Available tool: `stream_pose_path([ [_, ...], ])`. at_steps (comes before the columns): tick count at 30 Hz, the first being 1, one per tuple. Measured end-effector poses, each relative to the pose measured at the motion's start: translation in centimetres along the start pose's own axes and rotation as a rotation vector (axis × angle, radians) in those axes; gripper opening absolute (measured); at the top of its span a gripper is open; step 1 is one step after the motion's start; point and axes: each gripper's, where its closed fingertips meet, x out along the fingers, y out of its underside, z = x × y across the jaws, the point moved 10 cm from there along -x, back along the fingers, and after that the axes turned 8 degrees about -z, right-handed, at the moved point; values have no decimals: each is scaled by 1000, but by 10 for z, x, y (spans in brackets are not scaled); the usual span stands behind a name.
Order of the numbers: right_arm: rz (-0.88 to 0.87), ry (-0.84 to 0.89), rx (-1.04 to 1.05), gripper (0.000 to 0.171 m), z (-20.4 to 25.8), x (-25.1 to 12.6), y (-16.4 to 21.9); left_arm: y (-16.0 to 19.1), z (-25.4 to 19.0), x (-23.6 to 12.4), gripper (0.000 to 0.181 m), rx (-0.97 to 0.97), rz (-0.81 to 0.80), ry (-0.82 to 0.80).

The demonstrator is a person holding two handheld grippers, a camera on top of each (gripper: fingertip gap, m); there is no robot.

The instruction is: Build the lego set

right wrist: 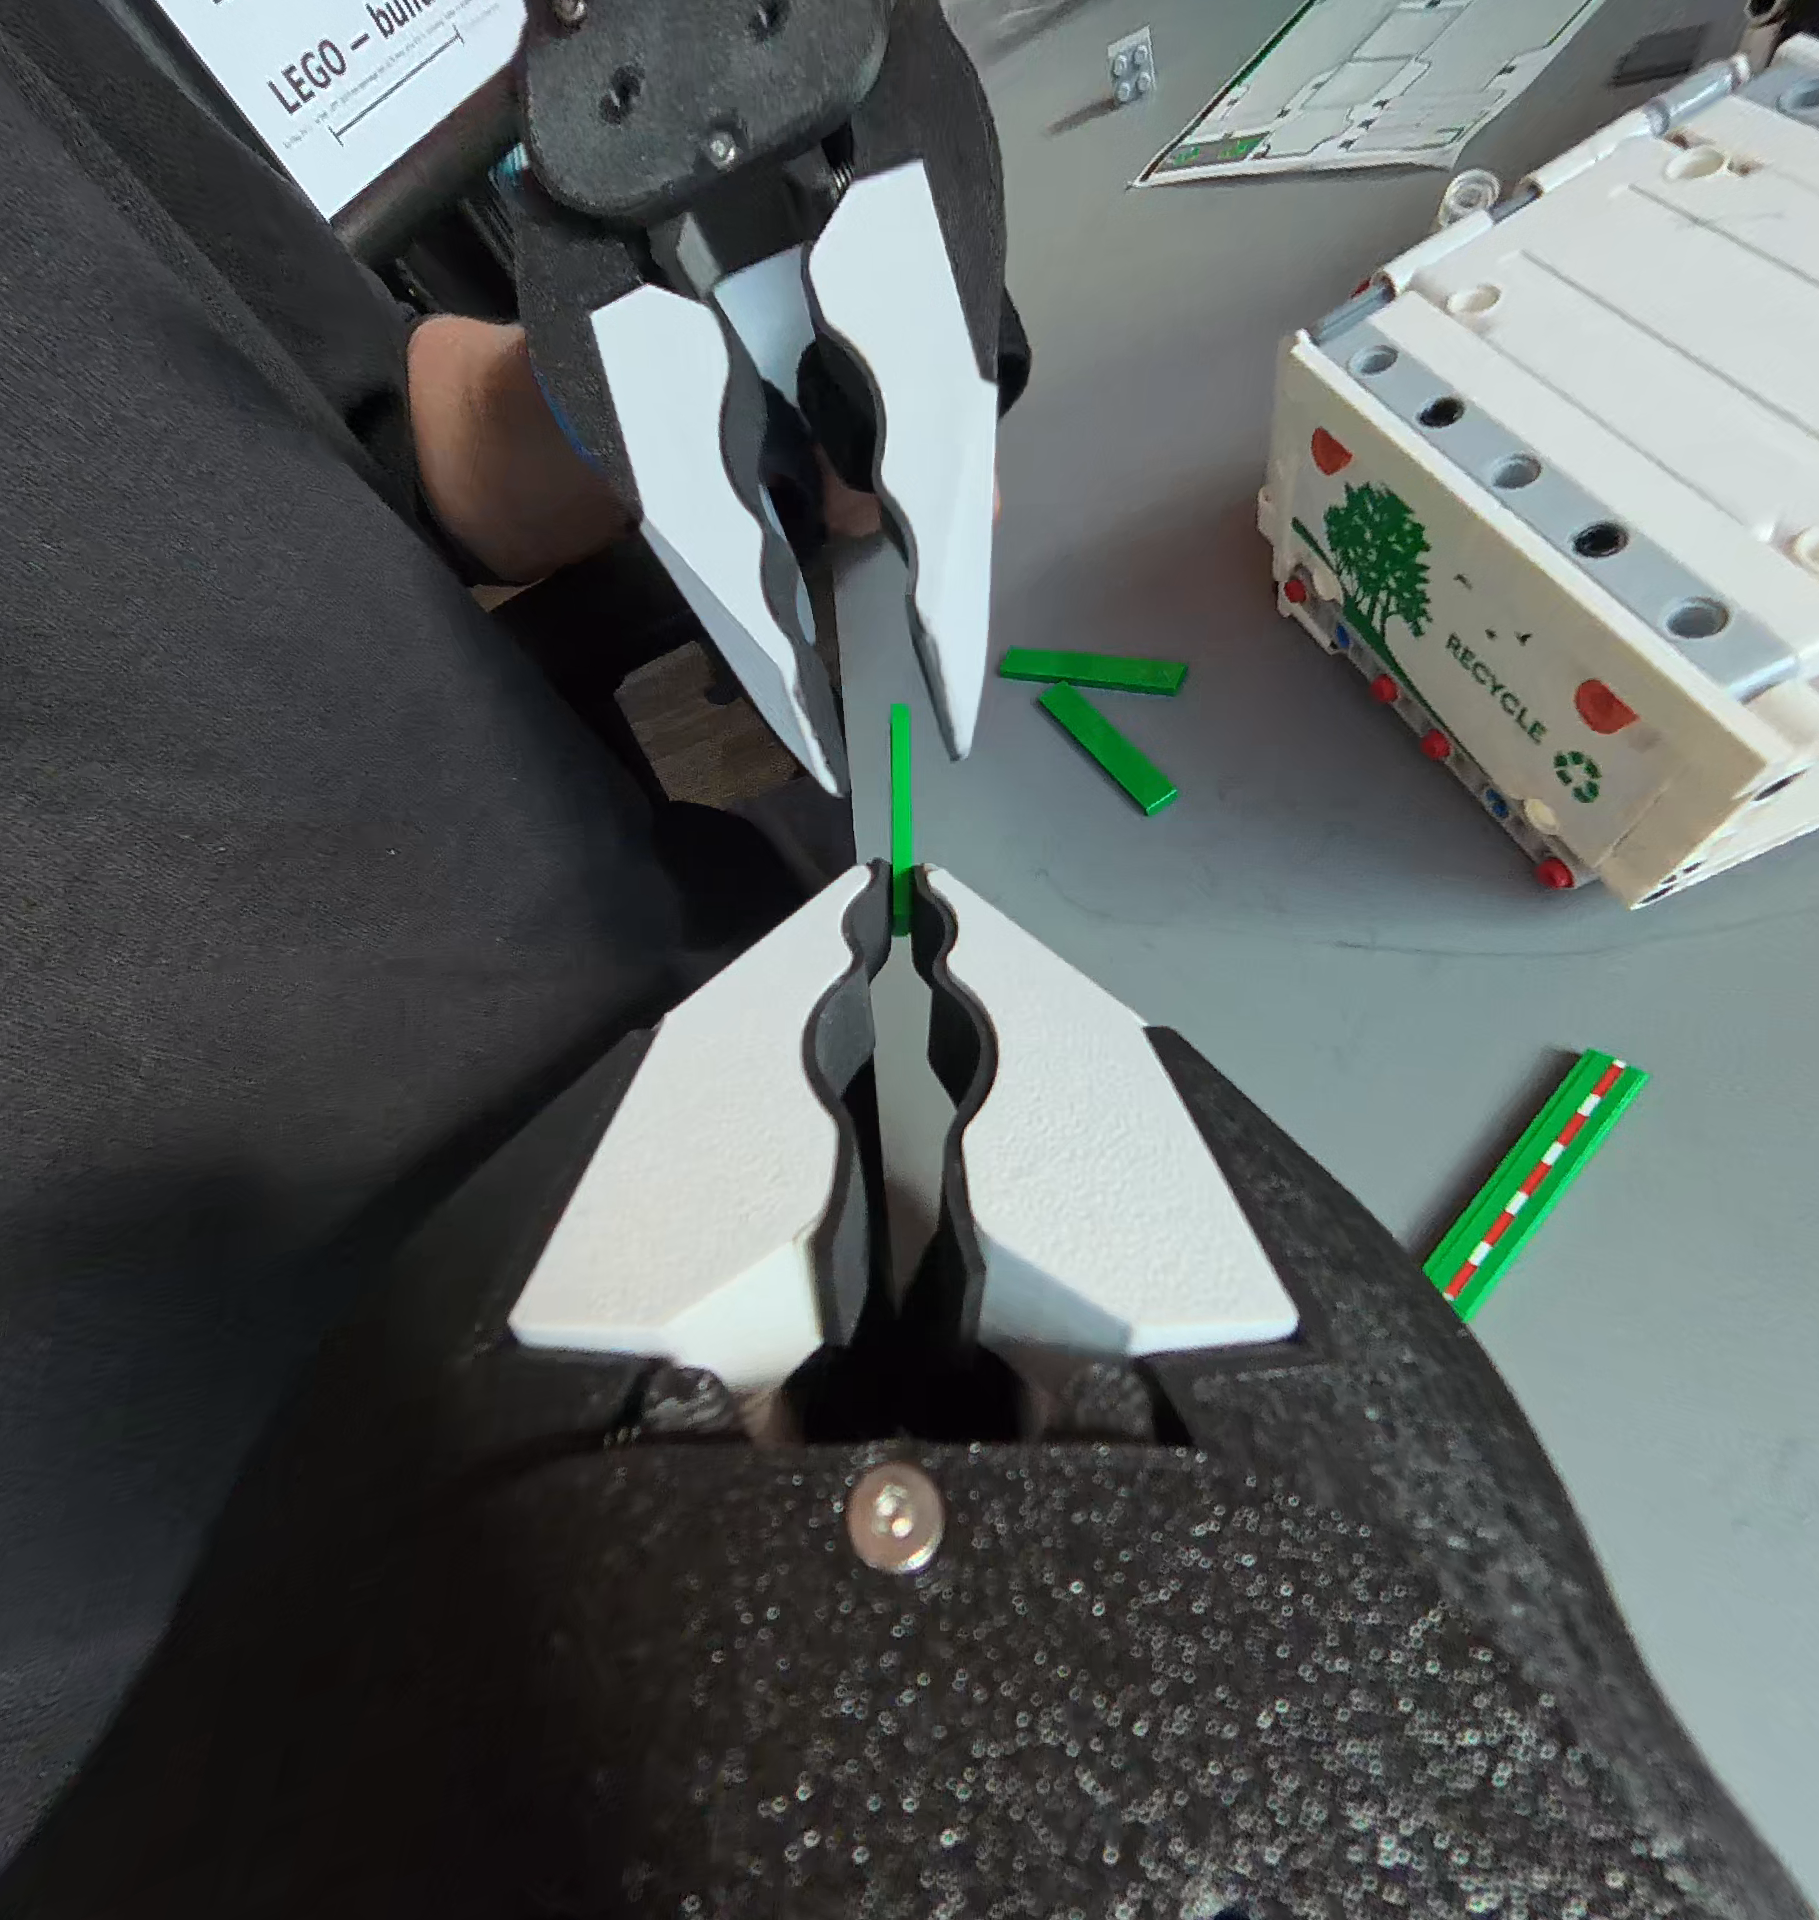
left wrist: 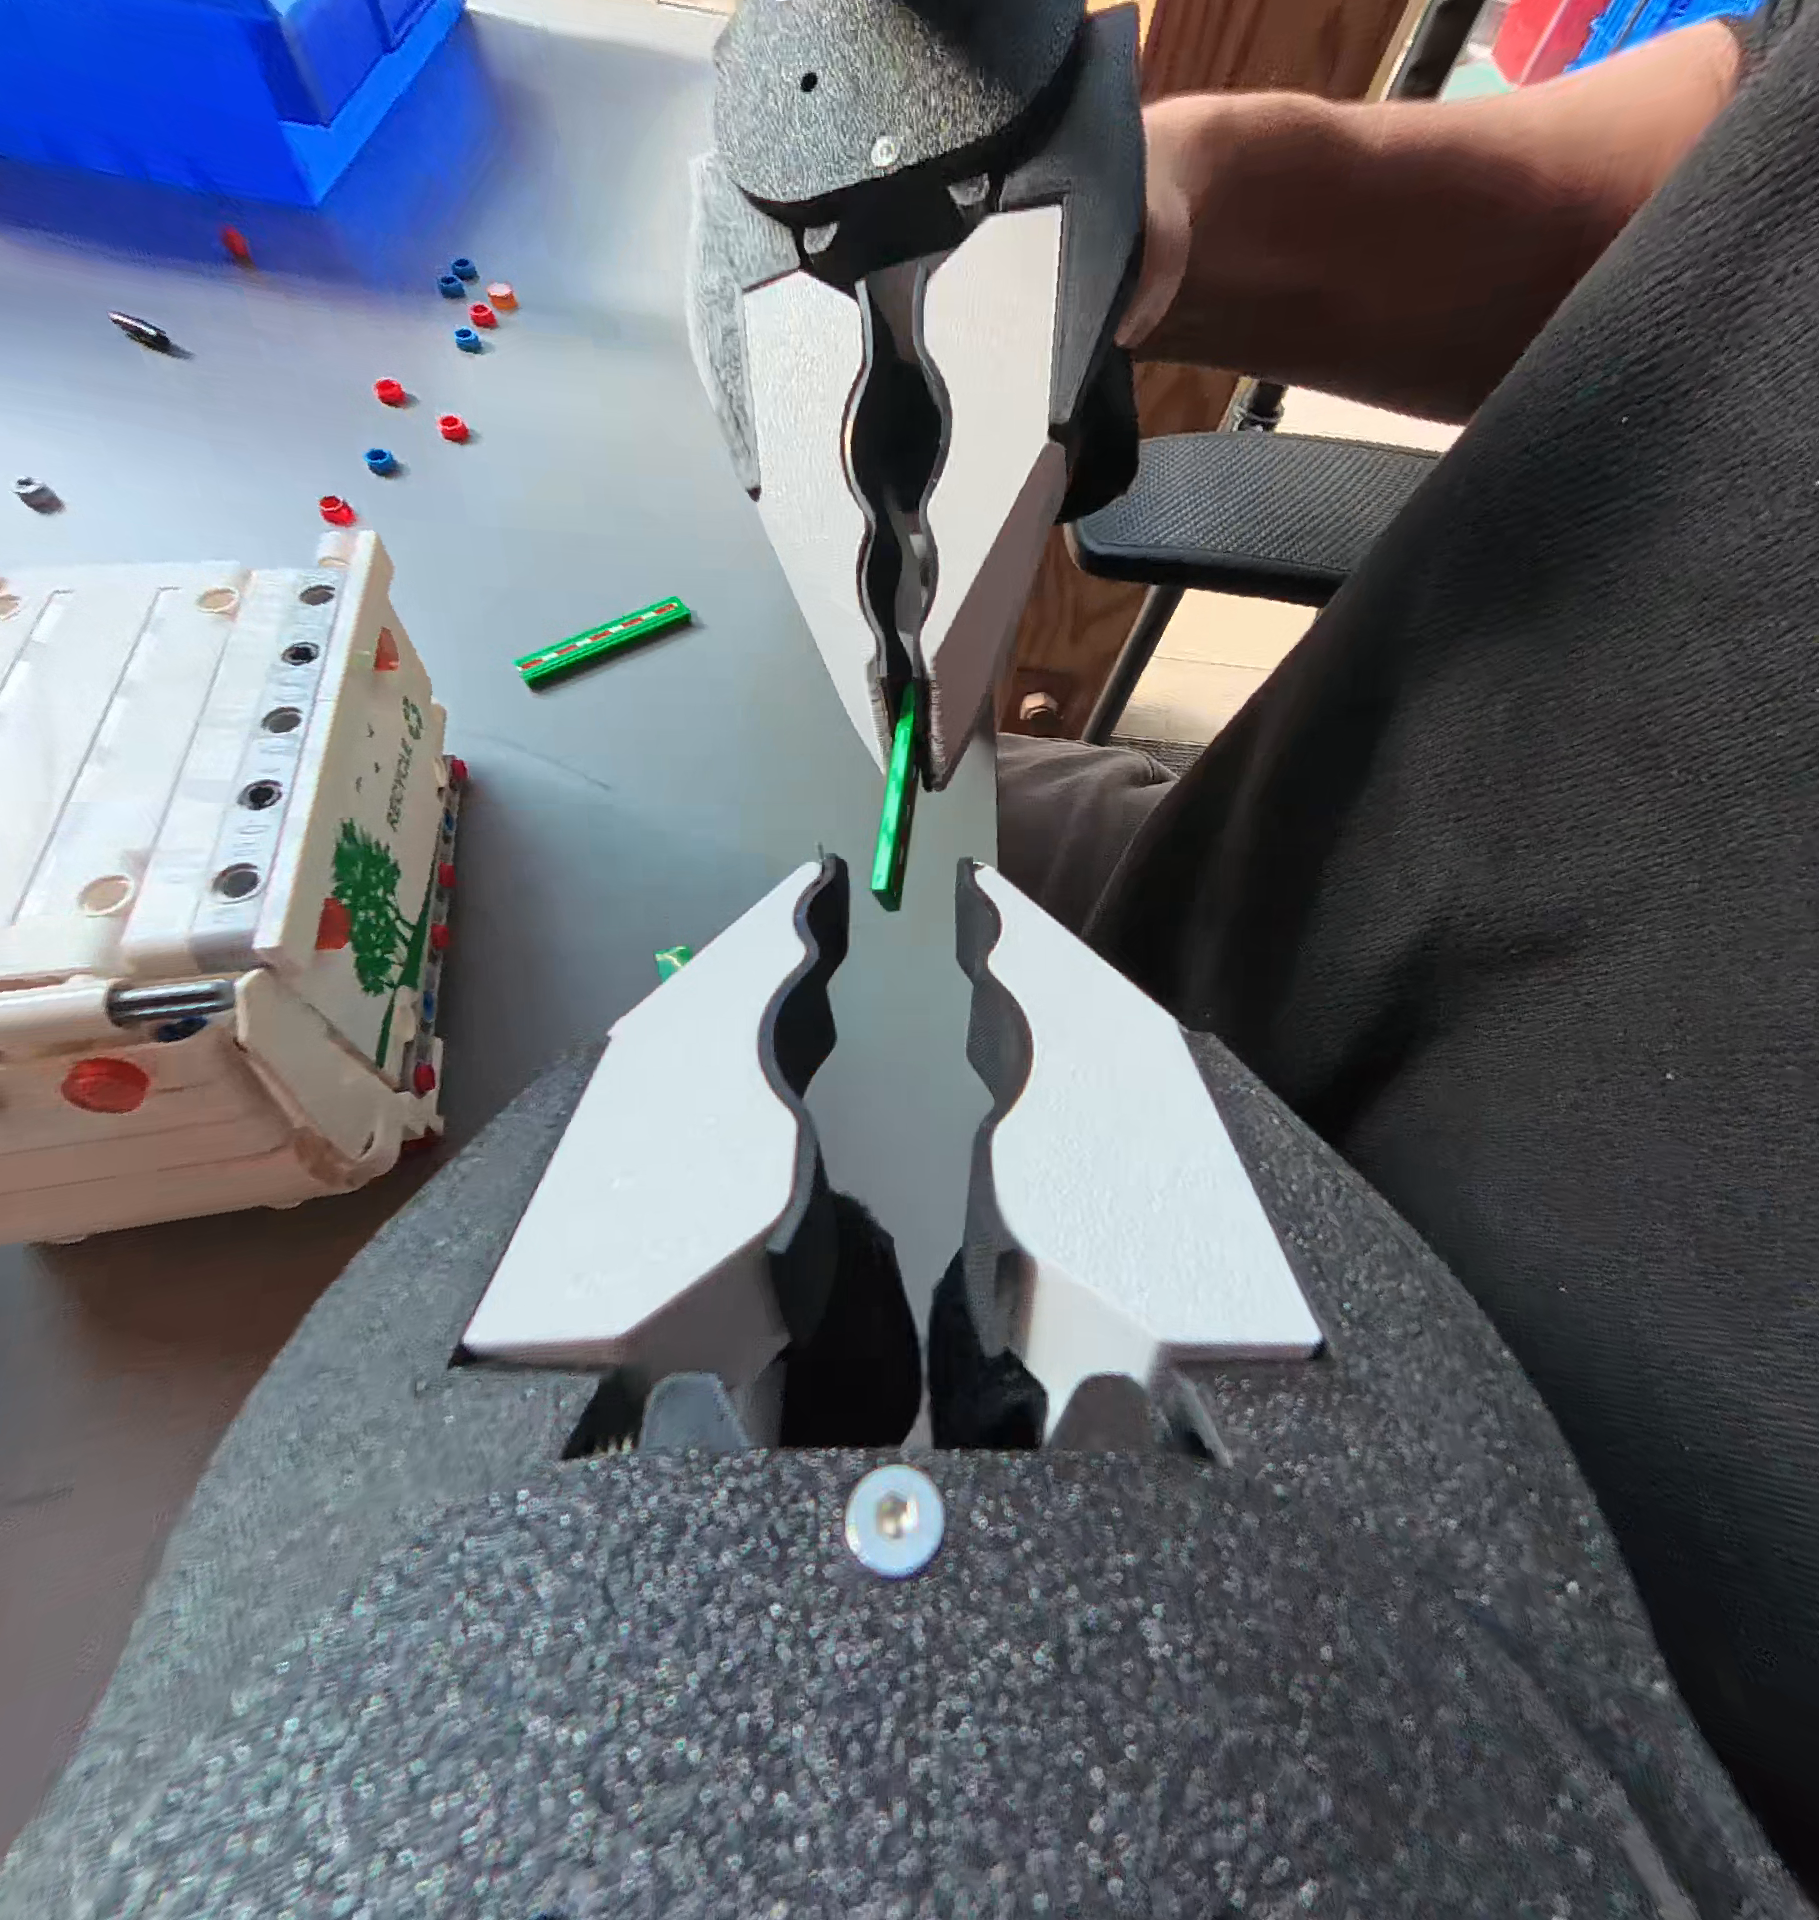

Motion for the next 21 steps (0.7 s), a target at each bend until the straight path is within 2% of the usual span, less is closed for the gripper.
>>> stream_pose_path([
  [1,-13,-6,-2,2,1,-1,0,0,1,1,14,-13,5,24],
  [3,-20,-20,3,2,1,-3,1,0,2,3,3,-29,-2,43],
  [14,-33,-71,16,2,2,-7,2,-1,8,5,1,-239,-52,178],
  [17,-41,-71,27,2,0,-9,2,-2,8,5,8,-276,-88,189],
  [18,-38,-81,30,2,1,-9,2,-1,8,6,1,-281,-83,180],
  [21,-38,-68,31,2,0,-9,2,-1,9,6,1,-288,-88,155],
])
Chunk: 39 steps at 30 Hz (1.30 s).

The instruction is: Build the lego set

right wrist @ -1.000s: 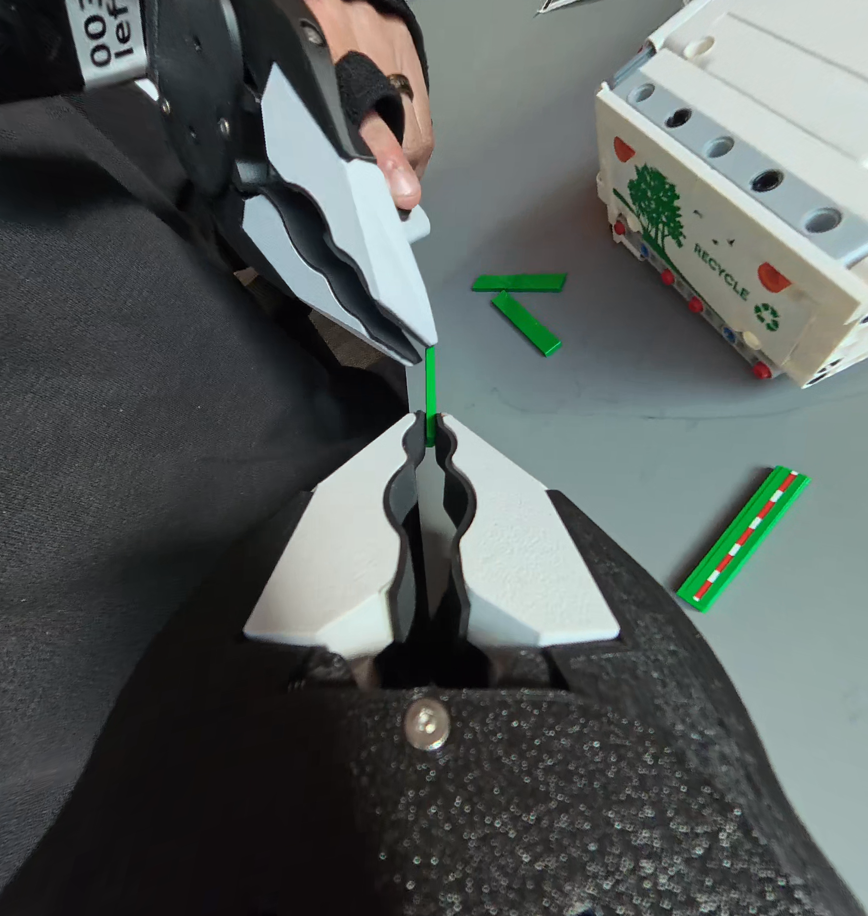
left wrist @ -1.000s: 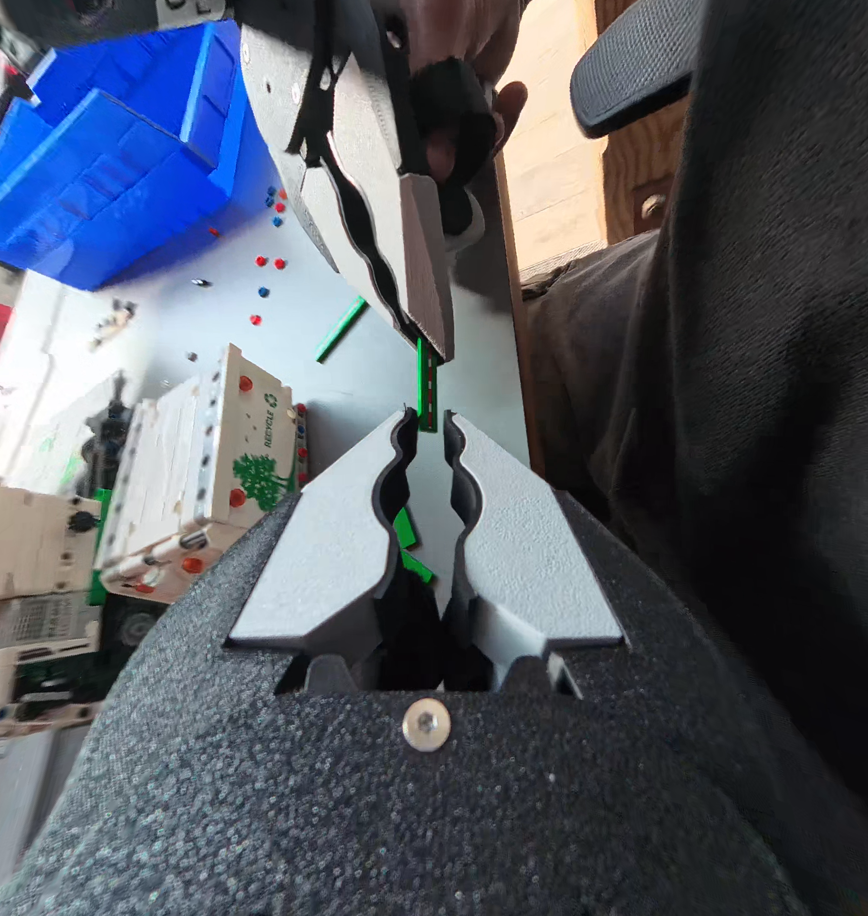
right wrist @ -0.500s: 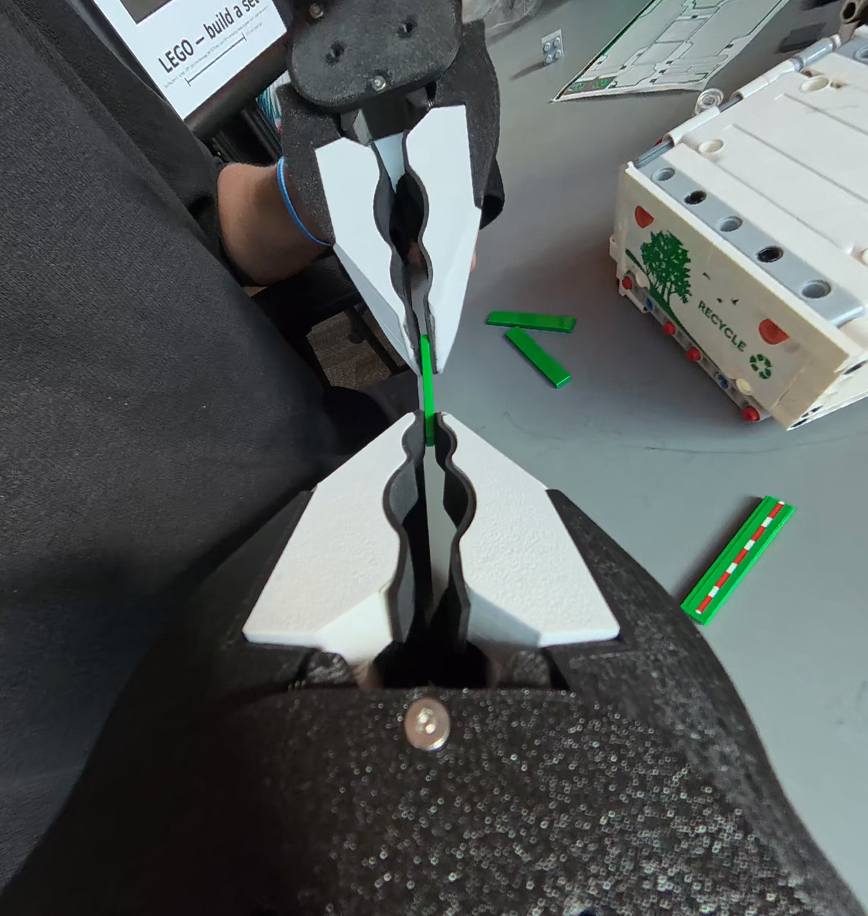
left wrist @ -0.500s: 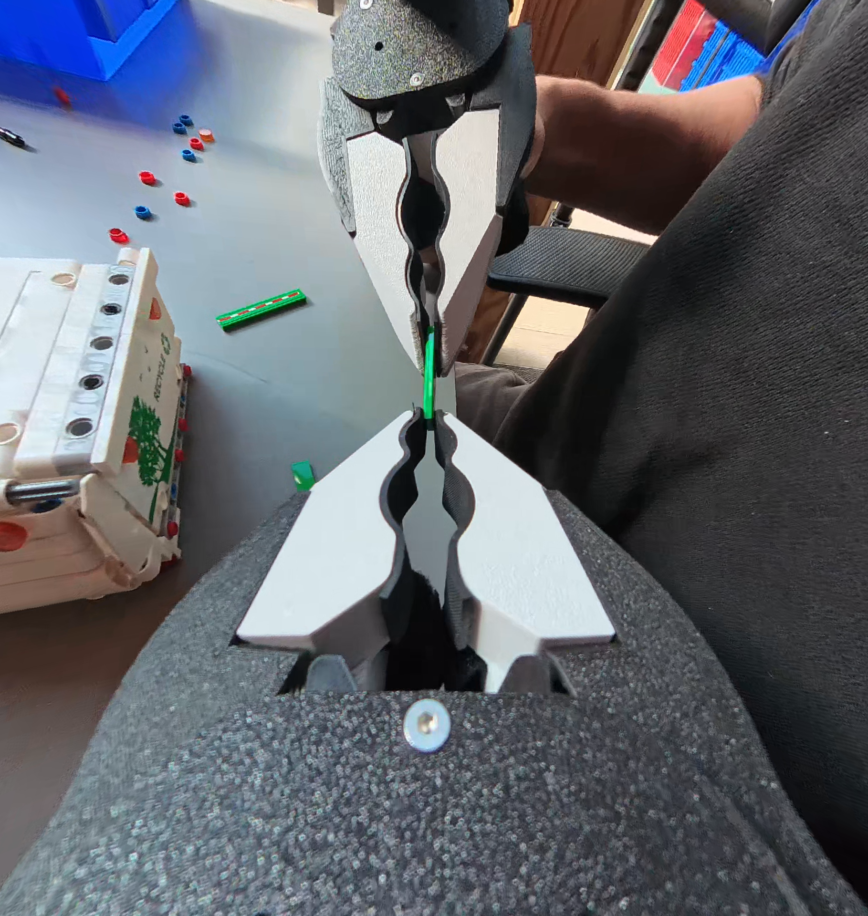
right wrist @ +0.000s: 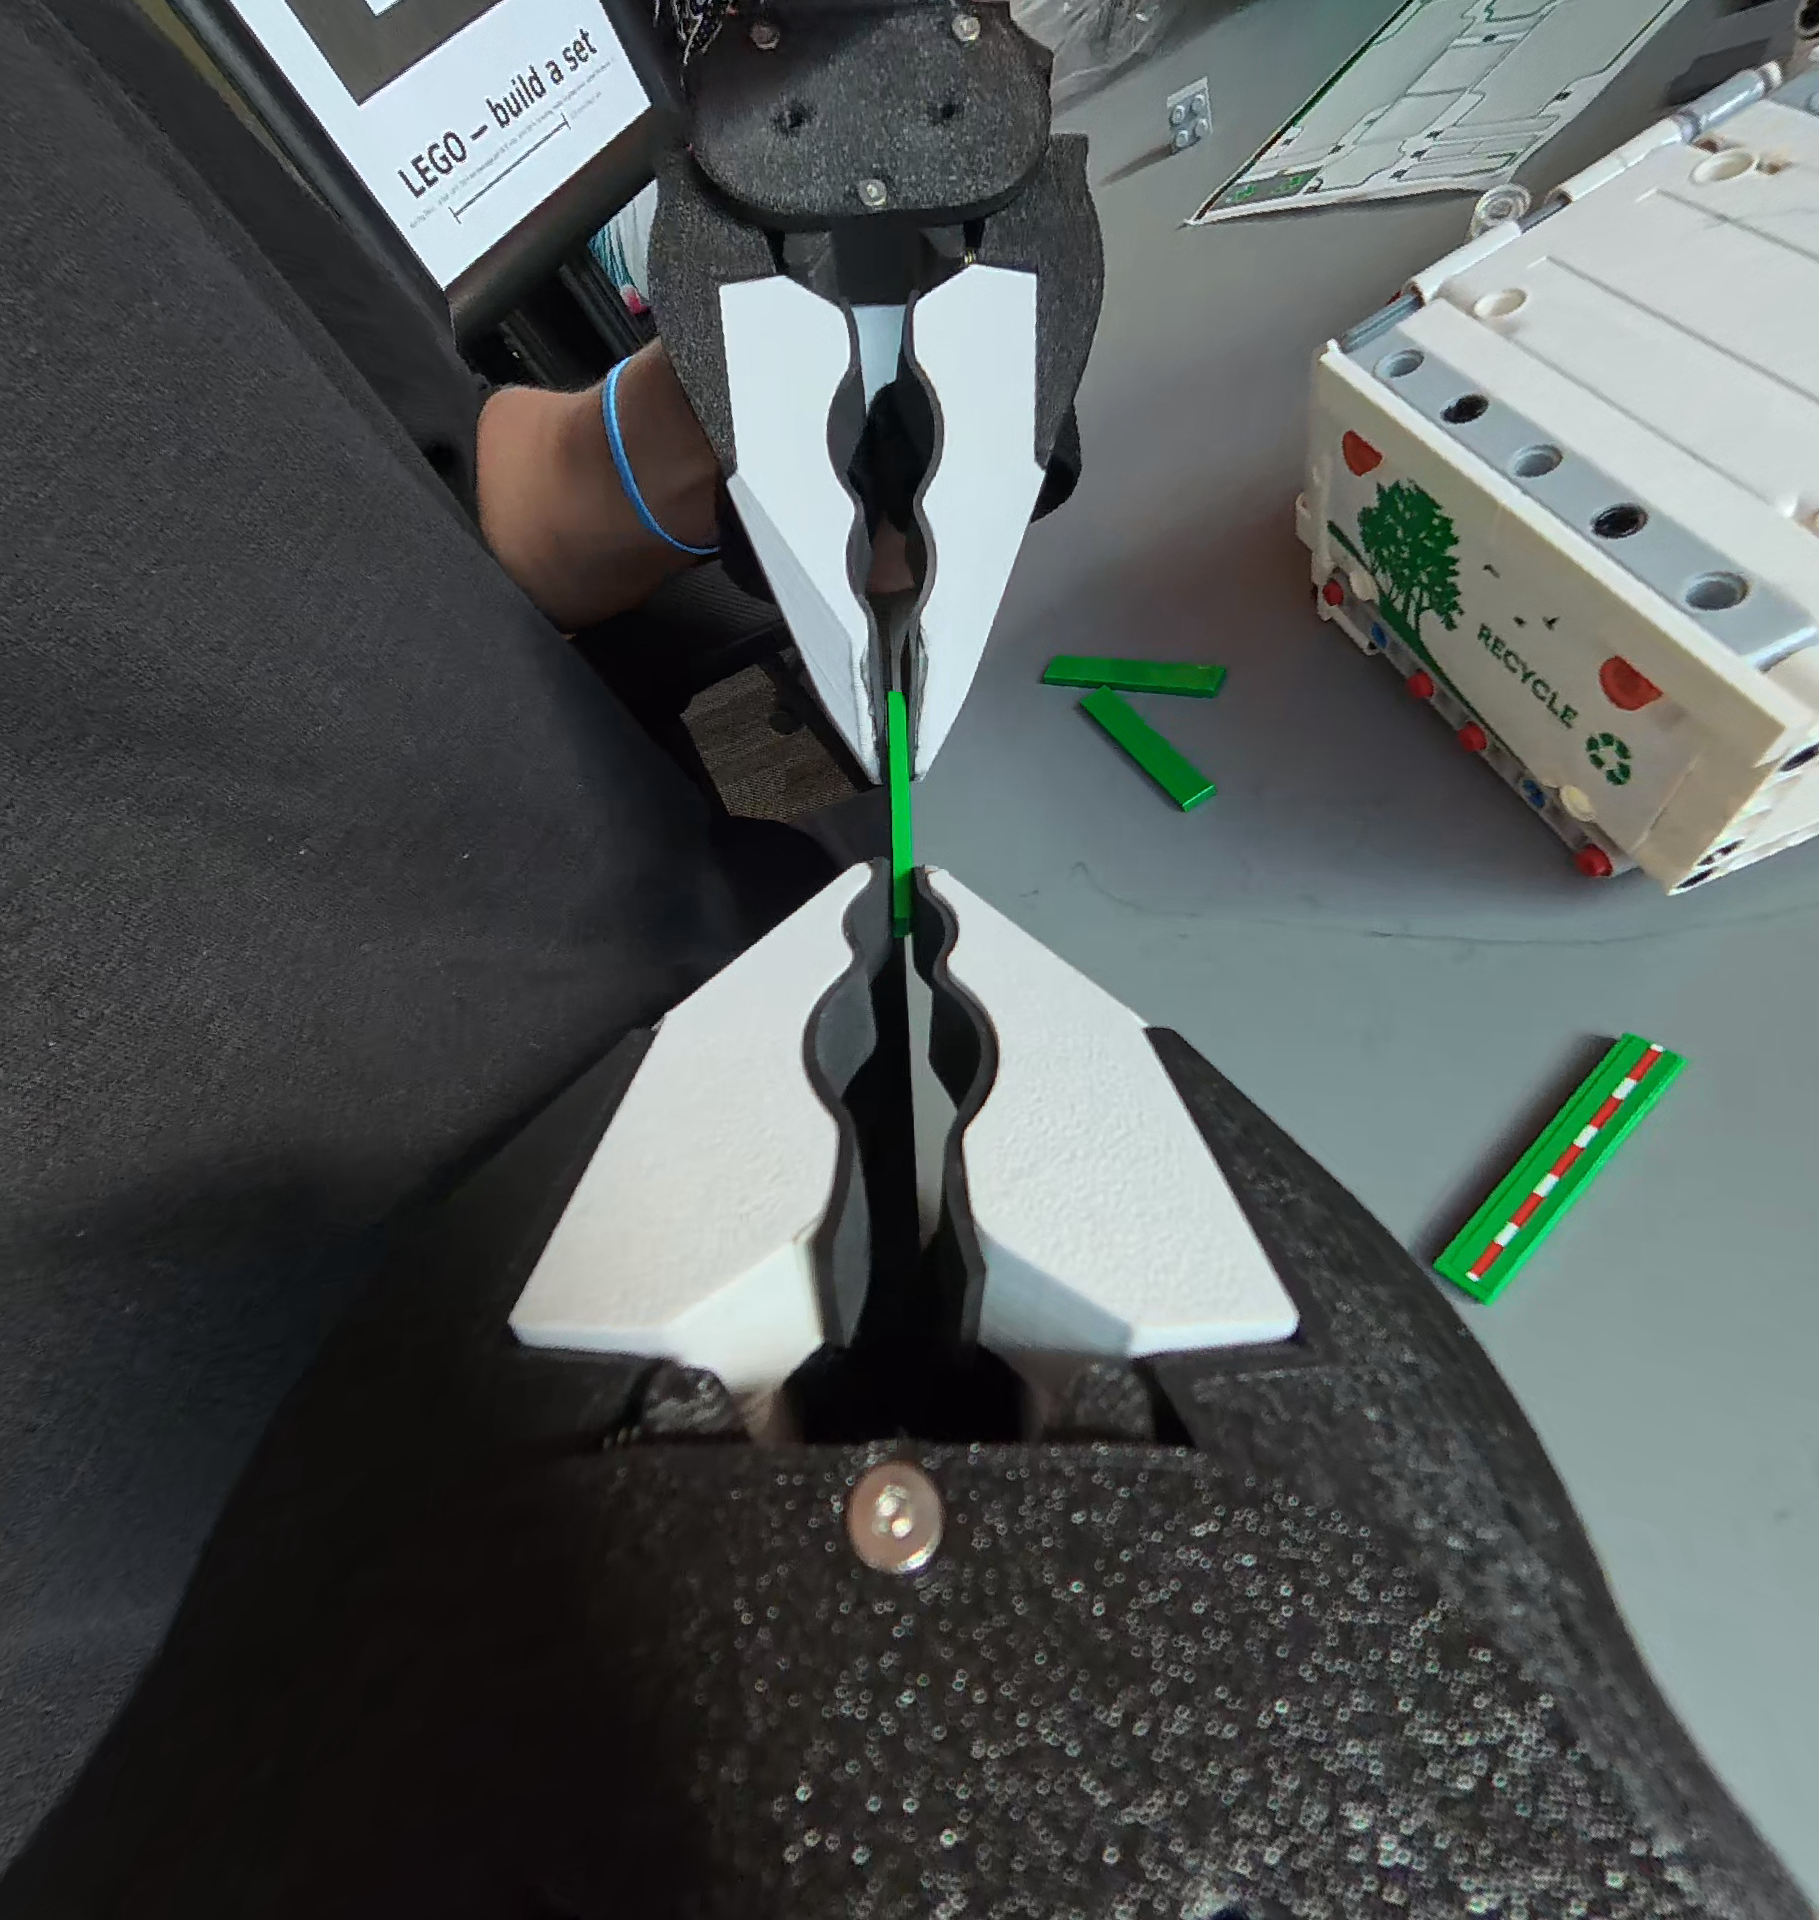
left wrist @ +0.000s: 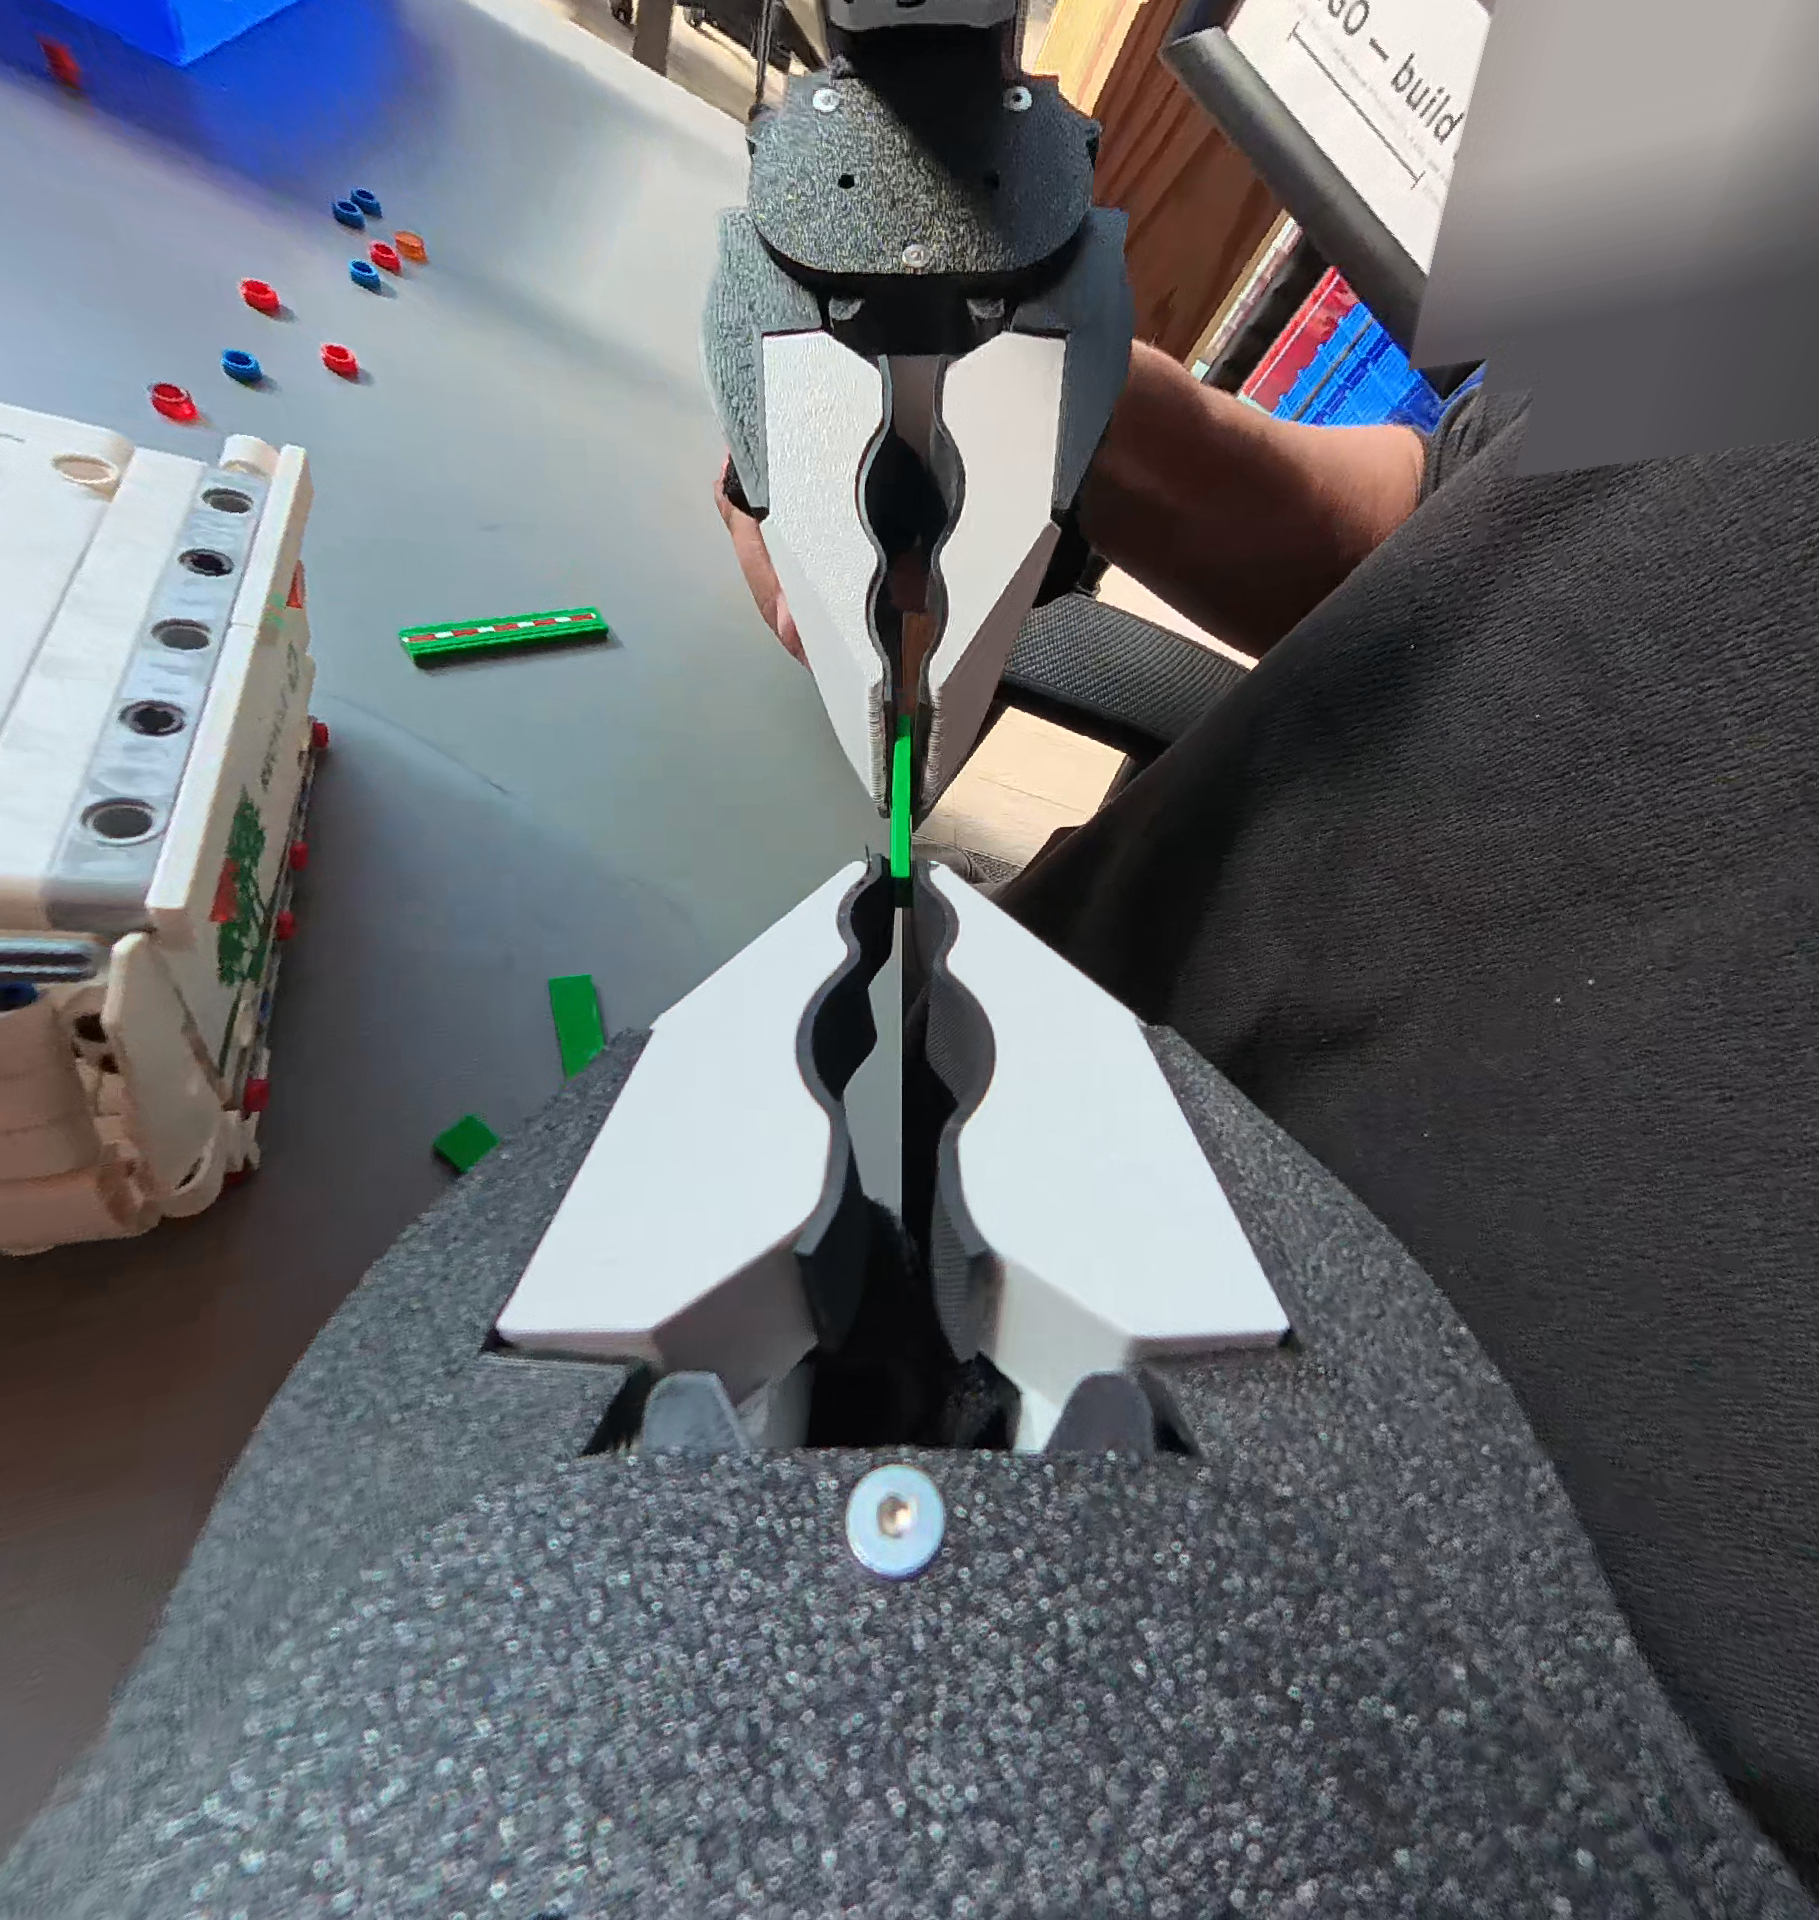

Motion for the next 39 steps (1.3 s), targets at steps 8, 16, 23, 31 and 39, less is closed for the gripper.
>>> stream_pose_path([
  [8,-4,2,10,2,-1,-1,0,-3,-3,2,11,-59,-67,-4],
  [16,-38,-2,18,2,-2,-2,-1,-2,-1,1,1,-62,-91,-32],
  [23,-48,-36,52,2,-2,-6,-1,-4,-4,-2,9,-72,-120,-13],
  [31,-43,16,62,4,-8,-6,-1,1,1,-4,1,-174,-97,-71],
  [39,-9,475,-251,30,18,-27,-1,26,17,-7,2,-778,-324,-231],
])
